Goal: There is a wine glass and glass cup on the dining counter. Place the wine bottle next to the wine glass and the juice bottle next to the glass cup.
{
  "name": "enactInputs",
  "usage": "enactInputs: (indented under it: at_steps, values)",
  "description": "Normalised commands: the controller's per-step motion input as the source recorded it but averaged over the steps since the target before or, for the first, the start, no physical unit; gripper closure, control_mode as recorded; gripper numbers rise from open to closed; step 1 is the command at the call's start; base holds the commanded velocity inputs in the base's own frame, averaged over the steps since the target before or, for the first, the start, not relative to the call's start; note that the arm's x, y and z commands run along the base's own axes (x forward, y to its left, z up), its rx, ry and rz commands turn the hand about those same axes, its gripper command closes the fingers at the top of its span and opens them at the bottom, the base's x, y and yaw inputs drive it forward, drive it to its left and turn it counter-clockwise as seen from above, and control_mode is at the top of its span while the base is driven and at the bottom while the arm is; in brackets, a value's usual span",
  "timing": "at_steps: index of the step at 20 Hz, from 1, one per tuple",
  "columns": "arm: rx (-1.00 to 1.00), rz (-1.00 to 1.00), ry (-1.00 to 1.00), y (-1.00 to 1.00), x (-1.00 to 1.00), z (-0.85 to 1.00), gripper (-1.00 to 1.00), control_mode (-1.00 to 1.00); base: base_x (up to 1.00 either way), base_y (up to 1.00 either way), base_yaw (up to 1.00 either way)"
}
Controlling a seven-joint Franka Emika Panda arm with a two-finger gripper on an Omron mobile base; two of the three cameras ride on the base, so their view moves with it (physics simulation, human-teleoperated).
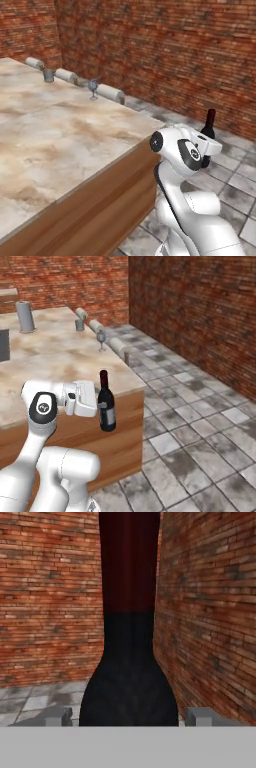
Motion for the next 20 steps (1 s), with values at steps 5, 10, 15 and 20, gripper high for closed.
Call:
enactInputs:
  at_steps: [5,10,15,20]
  values:
    - [0.00,0.00,0.00,0.00,0.00,0.00,1.00,1.00,0.72,-0.26,0.25]
    - [0.00,0.00,0.00,0.00,0.00,0.00,1.00,1.00,0.72,-0.27,0.24]
    - [0.00,0.00,0.00,0.00,0.00,0.00,1.00,1.00,0.66,-0.30,0.25]
    - [0.00,0.00,0.00,0.00,0.00,0.00,1.00,1.00,0.54,-0.32,0.30]
